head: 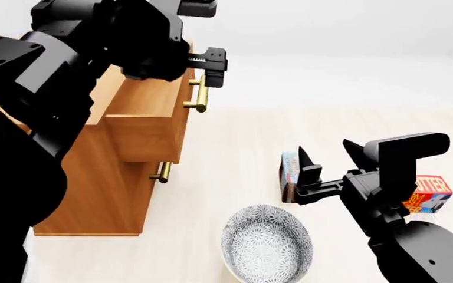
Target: Put the chocolate pudding in the top drawer of the cabinet and close it.
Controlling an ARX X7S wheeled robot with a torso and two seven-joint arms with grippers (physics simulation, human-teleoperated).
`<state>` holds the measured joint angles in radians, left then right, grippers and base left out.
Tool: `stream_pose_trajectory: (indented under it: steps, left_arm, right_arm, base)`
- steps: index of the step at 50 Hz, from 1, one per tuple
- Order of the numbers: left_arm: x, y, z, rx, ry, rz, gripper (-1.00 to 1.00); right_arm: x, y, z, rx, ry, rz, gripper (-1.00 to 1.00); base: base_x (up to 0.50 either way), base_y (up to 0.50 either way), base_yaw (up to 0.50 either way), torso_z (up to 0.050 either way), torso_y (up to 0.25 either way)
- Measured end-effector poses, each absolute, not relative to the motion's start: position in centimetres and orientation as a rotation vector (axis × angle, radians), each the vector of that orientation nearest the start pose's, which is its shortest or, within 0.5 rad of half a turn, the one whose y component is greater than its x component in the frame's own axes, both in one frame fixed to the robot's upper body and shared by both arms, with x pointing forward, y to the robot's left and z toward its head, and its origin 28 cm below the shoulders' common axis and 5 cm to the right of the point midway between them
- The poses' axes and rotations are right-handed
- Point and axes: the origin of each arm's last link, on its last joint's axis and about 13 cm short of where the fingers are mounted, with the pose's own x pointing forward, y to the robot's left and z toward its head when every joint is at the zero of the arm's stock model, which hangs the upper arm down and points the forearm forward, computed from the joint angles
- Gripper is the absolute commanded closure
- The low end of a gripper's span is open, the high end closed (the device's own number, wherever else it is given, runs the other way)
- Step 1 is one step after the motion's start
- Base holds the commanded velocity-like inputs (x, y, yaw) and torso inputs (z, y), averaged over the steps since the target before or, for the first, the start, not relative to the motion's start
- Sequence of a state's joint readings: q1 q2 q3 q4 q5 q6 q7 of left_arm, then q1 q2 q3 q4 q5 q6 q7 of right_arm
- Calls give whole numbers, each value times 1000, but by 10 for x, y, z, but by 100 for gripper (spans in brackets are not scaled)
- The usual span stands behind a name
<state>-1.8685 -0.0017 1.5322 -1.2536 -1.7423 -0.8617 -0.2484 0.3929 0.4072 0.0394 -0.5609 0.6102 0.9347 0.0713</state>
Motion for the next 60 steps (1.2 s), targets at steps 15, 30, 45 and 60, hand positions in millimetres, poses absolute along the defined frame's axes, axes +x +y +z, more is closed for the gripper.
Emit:
stream_pose_trajectory:
  steps: [15, 30, 45, 60]
  left_arm:
    - [393, 157, 331, -12, 642, -165, -100]
    - [393, 157, 324, -36, 676, -182, -100]
    - [395, 158, 315, -3, 684, -166, -100]
    - [396, 158, 308, 18, 694, -160, -100]
  right_arm:
    - [243, -149, 161, 1, 37, 224, -100]
    - [244, -151, 158, 2, 43, 218, -100]
    - [242, -155, 158, 1, 43, 214, -100]
    - [243, -156, 157, 1, 41, 206, -100]
  base:
    - [0, 0, 0, 0, 0]
    - [0, 0, 0, 0, 0]
    - [0, 0, 0, 0, 0]
    - [0, 0, 0, 0, 0]
